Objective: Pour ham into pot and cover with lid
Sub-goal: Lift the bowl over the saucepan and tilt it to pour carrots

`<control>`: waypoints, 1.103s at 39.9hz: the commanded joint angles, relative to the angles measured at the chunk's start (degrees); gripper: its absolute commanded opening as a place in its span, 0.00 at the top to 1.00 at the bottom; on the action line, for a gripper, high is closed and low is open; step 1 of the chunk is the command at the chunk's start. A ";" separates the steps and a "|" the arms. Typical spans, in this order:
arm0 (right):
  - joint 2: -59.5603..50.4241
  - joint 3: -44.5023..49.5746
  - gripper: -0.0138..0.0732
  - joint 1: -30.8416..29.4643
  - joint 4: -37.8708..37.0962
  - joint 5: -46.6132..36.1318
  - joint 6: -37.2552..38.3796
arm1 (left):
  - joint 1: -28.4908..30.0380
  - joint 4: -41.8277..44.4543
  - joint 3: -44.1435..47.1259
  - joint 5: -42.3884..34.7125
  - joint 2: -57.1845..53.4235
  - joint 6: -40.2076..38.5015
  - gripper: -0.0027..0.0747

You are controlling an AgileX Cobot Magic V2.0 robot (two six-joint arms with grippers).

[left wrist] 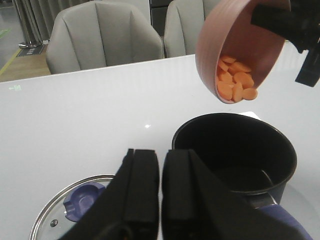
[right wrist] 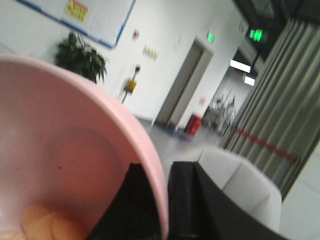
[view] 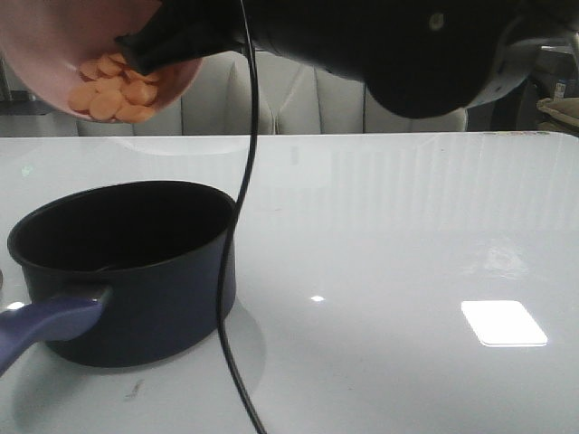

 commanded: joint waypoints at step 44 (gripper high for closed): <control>-5.16 -5.54 0.68 0.53 21.14 16.49 5.96 | -0.39 -0.52 -1.54 -3.90 0.60 -0.63 0.81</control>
